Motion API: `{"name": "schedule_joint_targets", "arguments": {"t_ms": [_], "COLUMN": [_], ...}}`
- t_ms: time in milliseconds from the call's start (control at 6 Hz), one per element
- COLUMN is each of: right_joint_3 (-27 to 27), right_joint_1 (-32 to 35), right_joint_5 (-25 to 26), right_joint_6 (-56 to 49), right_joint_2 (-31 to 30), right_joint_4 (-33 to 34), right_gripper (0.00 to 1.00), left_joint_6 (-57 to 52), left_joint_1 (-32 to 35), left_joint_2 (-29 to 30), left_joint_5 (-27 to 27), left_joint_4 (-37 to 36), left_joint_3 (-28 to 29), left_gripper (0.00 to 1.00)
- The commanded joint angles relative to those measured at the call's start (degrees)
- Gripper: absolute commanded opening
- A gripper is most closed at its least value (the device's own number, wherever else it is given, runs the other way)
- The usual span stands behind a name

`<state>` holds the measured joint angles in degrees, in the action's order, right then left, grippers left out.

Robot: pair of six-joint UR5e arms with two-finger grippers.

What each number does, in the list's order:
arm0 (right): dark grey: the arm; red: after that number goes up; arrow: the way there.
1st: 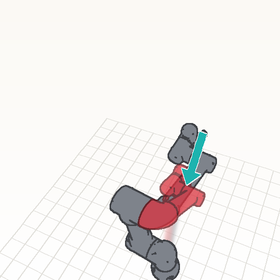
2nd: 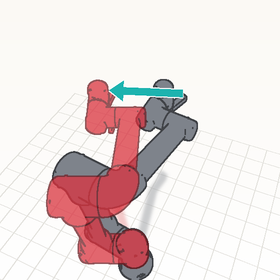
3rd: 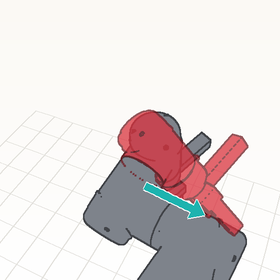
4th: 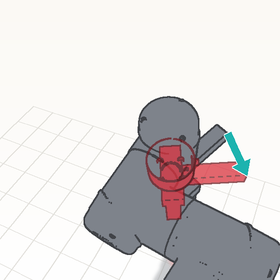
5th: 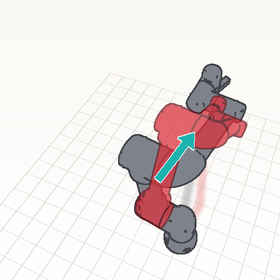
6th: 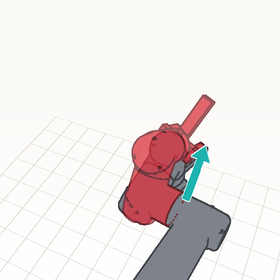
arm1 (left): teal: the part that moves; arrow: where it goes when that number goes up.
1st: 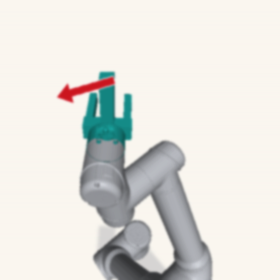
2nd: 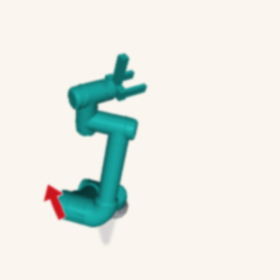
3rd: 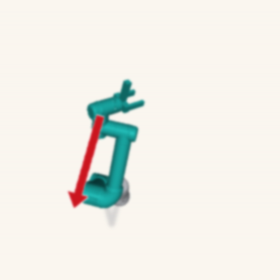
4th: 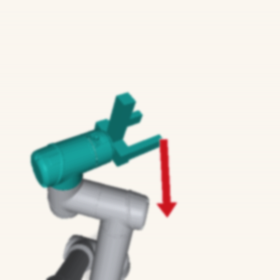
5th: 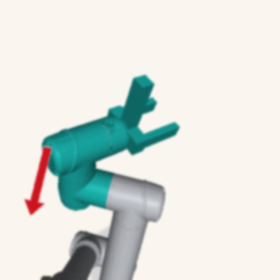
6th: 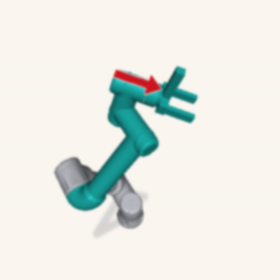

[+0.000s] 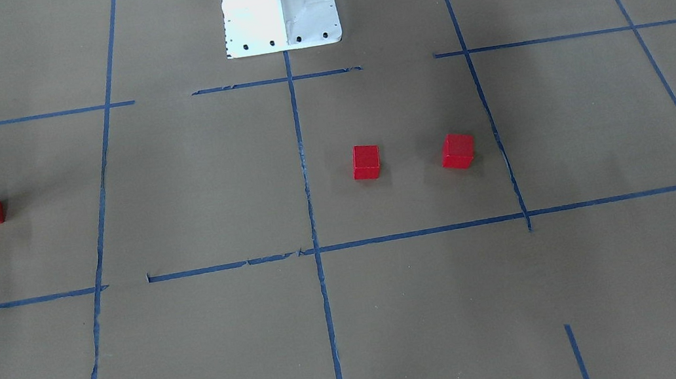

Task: Form red blocks into L shape at center
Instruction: 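Lower the right gripper onto the lone red cube and grasp it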

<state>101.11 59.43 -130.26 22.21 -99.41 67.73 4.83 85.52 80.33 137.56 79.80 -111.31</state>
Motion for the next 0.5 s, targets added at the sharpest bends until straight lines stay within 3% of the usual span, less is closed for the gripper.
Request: {"name": "schedule_joint_targets", "arguments": {"t_ms": [0, 333], "right_joint_3": [-1.35, -4.33], "right_joint_1": [-1.32, -2.29], "right_joint_5": [0.19, 0.36], "right_joint_6": [0.20, 0.20], "right_joint_2": [0.97, 3.07], "right_joint_4": [-0.14, -0.41], "right_gripper": [0.98, 0.98], "left_joint_6": [-0.09, 0.00], "left_joint_1": [0.00, 0.00], "left_joint_2": [0.00, 0.00], "left_joint_5": [-0.01, 0.08], "left_joint_4": [0.00, 0.00], "left_joint_3": [-0.04, -0.04], "left_gripper": [1.00, 1.00]}}
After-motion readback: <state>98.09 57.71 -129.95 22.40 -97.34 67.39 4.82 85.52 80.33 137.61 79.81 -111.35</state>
